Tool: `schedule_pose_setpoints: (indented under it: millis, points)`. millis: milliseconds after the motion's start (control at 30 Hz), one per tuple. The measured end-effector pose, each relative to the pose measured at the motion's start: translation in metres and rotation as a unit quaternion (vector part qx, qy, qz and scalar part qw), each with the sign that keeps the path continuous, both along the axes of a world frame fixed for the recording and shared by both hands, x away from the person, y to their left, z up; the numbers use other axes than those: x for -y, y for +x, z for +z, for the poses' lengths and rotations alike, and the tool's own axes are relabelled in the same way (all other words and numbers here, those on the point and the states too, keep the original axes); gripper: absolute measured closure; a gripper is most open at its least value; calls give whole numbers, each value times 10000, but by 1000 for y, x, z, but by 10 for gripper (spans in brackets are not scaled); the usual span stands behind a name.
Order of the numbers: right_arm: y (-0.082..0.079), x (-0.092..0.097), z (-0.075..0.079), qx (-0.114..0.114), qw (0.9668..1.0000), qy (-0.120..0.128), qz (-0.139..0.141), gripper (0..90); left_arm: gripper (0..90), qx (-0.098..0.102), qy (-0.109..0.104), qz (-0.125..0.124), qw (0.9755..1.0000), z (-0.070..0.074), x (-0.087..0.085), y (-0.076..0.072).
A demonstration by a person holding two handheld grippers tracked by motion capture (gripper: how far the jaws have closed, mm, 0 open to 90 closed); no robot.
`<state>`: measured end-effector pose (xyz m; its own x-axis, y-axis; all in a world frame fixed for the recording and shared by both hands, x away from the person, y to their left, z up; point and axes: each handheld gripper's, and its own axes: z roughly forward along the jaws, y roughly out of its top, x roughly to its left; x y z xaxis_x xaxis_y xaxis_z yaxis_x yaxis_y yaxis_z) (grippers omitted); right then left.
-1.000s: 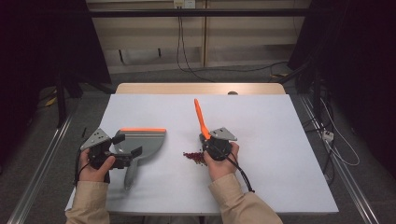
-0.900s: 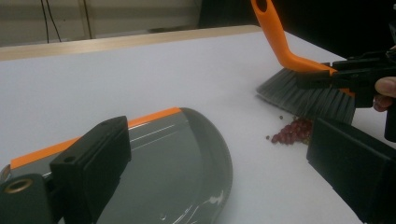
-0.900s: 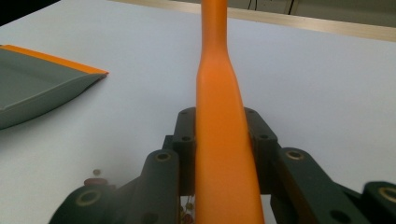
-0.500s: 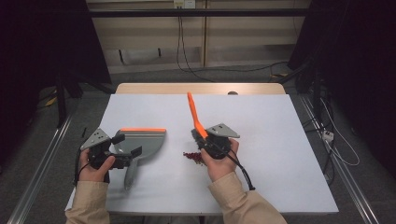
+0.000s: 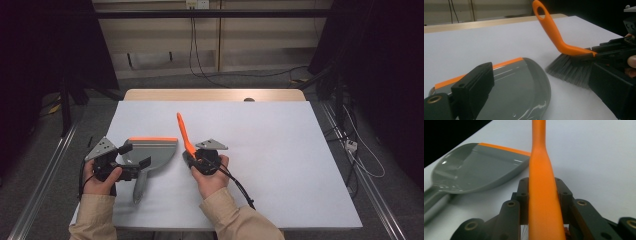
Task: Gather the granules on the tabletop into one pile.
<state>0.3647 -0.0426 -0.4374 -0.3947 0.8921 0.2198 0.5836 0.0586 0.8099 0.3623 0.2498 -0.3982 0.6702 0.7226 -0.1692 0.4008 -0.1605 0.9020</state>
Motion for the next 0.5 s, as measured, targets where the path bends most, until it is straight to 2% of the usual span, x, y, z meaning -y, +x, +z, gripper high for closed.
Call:
schedule_pose_setpoints:
  millis: [67, 367, 500]
  points:
    - [2, 10, -1, -122, 9998, 95, -84, 710, 64, -2, -3, 20, 10000, 0, 0, 0]
    - [-2, 31, 0, -156, 9995, 81, -268, 709, 64, 1, 48, -13, 10000, 0, 2, 0]
    - [-3, 37, 0, -181, 9991, 257, -286, 710, 64, -3, 63, -13, 10000, -1, 3, 0]
